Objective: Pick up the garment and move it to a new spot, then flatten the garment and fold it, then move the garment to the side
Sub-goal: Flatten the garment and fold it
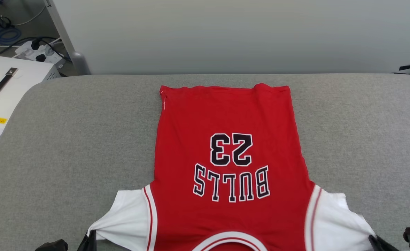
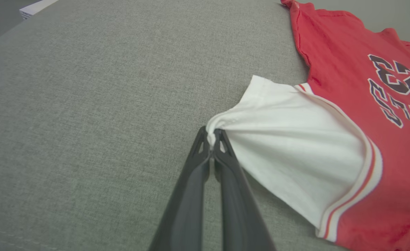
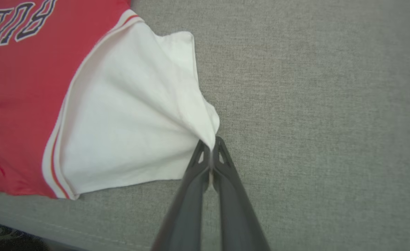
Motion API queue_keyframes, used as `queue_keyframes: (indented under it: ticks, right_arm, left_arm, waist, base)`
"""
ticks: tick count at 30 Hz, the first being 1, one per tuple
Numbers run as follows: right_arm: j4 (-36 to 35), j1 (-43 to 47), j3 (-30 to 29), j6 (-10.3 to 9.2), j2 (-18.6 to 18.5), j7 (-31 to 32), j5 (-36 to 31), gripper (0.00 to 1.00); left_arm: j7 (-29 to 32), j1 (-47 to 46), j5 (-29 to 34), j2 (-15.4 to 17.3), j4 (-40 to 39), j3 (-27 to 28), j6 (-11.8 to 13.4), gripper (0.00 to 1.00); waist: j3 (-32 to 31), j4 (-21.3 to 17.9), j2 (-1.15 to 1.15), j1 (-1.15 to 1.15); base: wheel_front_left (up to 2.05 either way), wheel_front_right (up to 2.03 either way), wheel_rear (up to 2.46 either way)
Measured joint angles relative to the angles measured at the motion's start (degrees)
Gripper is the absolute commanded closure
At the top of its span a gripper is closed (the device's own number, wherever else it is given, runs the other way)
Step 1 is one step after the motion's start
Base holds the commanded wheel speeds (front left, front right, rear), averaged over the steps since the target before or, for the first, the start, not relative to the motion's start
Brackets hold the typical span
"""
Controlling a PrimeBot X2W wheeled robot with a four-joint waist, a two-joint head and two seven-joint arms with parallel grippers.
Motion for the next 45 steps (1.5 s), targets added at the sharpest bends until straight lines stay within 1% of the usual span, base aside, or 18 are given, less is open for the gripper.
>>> queue_keyframes:
  ticks: [3,7,8,12,15,18,20,24,27,29,32,33,35,36,40,45]
  right_arm:
    - [-1.7,-1.6,-1.7,-0.03,0.2,-0.5,-1.0,0.0]
    - [-6.4,-6.9,-5.3,-0.03,0.9,-1.0,-1.0,0.0]
    - [-10.1,-13.0,-7.7,-0.03,0.6,-0.5,-1.9,0.0]
    - [-13.0,-23.1,-9.0,-0.03,-1.5,3.0,-2.4,0.0]
    - [-13.4,-31.4,-7.8,-0.03,-3.5,8.4,-2.5,0.0]
    - [-11.7,-39.9,-5.0,-0.03,-6.1,14.7,-2.0,0.0]
    - [-9.4,-46.0,-2.0,-0.03,-7.9,19.9,-1.5,0.0]
    - [-4.4,-55.9,3.5,-0.03,-10.1,29.2,-0.2,0.0]
    - [-0.5,-62.1,8.3,-0.03,-11.7,37.9,0.9,0.0]
    - [2.1,-65.6,10.9,-0.03,-12.4,43.7,2.3,0.0]
    - [4.6,-69.8,13.5,-0.03,-13.1,48.9,3.0,0.0]
    - [6.7,-73.4,15.8,-0.03,-13.6,52.1,3.2,0.0]
    - [8.4,-75.1,16.6,-0.03,-13.6,53.0,3.1,0.0]
    - [10.6,-76.5,17.2,-0.03,-13.6,52.9,2.4,0.0]
    - [13.3,-76.3,19.1,-0.03,-13.8,52.6,2.0,0.0]
    - [13.6,-76.3,19.8,-0.11,-15.5,51.5,3.0,0.0]
  left_arm:
    - [0.0,-0.5,0.7,-0.1,0.0,-0.4,-0.3,1.0]
    - [-0.5,-1.9,1.6,-0.6,-0.8,-0.9,-0.5,1.0]
    - [-0.5,-3.1,2.5,-1.1,-2.2,-1.4,-0.5,1.0]
    - [-0.7,-5.2,3.6,-1.7,-4.5,-2.0,-0.5,1.0]
    - [-0.9,-7.5,4.8,-2.2,-6.5,-2.4,-0.6,1.0]
    - [-1.0,-9.8,6.1,-3.5,-8.3,-2.8,-0.6,1.0]
    - [-1.0,-11.2,6.7,-4.4,-9.3,-3.1,-0.9,1.0]
    - [-1.0,-13.0,7.9,-6.4,-11.0,-3.0,-1.5,1.0]
    - [-1.0,-14.3,9.6,-8.1,-12.3,-2.6,-2.2,1.0]
    - [-1.0,-15.2,10.4,-9.5,-13.0,-2.3,-3.0,1.0]
    - [-1.0,-16.8,11.5,-11.3,-13.2,-1.9,-4.3,1.0]
    - [-1.0,-18.6,12.9,-12.6,-13.0,-1.5,-5.7,1.0]
    - [-1.0,-19.8,13.6,-13.2,-12.8,-1.2,-6.7,1.0]
    - [-1.0,-21.3,14.4,-14.5,-12.8,-0.5,-7.8,1.0]
    - [-1.0,-22.5,15.0,-15.5,-12.8,0.2,-9.0,1.0]
    - [-1.0,-22.6,16.2,-16.2,-12.7,1.1,-9.9,1.0]
  waist:
    - [0.1,0.1,0.0,0.0]
    - [0.8,0.6,0.0,0.0]
    - [1.8,1.1,0.0,0.0]
    - [3.7,2.1,0.0,0.0]
    - [5.8,3.1,0.0,0.0]
    - [8.3,4.3,0.0,0.0]
    - [10.2,5.2,0.0,0.01]
    - [13.9,7.0,0.0,0.01]
    - [16.8,8.3,0.0,0.01]
    - [19.0,9.2,0.0,0.01]
    - [22.0,10.5,0.0,0.01]
    - [24.9,11.8,0.0,0.01]
    - [26.9,12.7,0.0,0.02]
    - [29.6,13.9,0.0,0.02]
    - [32.6,15.5,0.0,0.02]
    - [35.0,17.3,0.0,0.01]
  base:
    - [0.0,0.0,0.0]
    - [0.0,0.0,0.0]
    - [0.0,0.0,0.0]
    - [0.0,0.0,0.0]
    - [0.0,0.0,0.0]
    - [0.0,0.0,0.0]
    - [0.0,0.0,0.0]
    - [0.0,0.0,0.0]
    - [0.0,0.0,0.0]
    - [0.0,0.0,0.0]
    - [0.0,0.0,0.0]
    - [0.0,0.0,0.0]
    - [0.0,0.0,0.0]
    - [0.0,0.0,0.0]
    - [0.0,0.0,0.0]
    - [0.0,0.0,0.0]
